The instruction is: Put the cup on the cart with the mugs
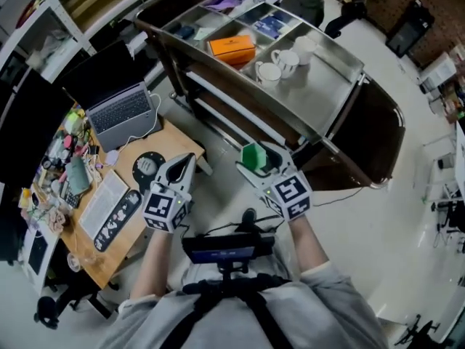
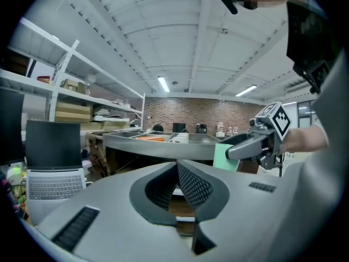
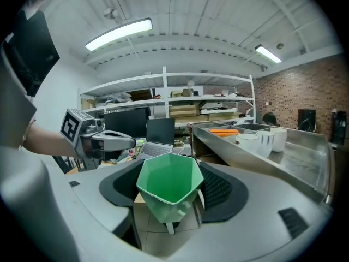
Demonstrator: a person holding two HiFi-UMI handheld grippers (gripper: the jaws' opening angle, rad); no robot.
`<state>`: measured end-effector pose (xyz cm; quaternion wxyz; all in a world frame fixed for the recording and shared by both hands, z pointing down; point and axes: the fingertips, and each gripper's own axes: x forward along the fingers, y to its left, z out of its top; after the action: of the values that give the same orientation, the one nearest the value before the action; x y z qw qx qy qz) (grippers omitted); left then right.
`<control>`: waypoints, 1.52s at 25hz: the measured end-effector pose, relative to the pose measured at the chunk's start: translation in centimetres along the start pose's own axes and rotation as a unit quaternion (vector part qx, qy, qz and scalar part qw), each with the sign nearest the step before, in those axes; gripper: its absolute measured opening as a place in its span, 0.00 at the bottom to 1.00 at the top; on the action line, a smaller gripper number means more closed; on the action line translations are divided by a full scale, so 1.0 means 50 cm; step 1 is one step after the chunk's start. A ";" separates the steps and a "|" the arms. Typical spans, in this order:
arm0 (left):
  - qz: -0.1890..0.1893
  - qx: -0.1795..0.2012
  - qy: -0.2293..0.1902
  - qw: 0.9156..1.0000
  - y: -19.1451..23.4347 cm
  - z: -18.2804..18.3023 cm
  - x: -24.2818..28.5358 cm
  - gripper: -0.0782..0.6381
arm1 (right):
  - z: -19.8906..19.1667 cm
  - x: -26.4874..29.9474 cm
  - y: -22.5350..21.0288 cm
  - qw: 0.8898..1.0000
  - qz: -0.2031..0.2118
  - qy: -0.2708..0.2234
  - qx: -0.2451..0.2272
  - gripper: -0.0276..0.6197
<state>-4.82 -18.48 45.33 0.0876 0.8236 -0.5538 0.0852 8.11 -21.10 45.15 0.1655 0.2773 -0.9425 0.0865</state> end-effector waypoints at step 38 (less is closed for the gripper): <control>-0.273 0.081 -0.002 0.958 -0.233 0.298 0.677 0.12 | 0.092 0.011 -0.817 0.933 -0.339 0.012 0.122 0.55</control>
<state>19.21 -48.09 38.34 0.0392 0.9481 -0.2989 0.1007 28.97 -56.51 44.01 0.1609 0.5971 -0.7727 0.1430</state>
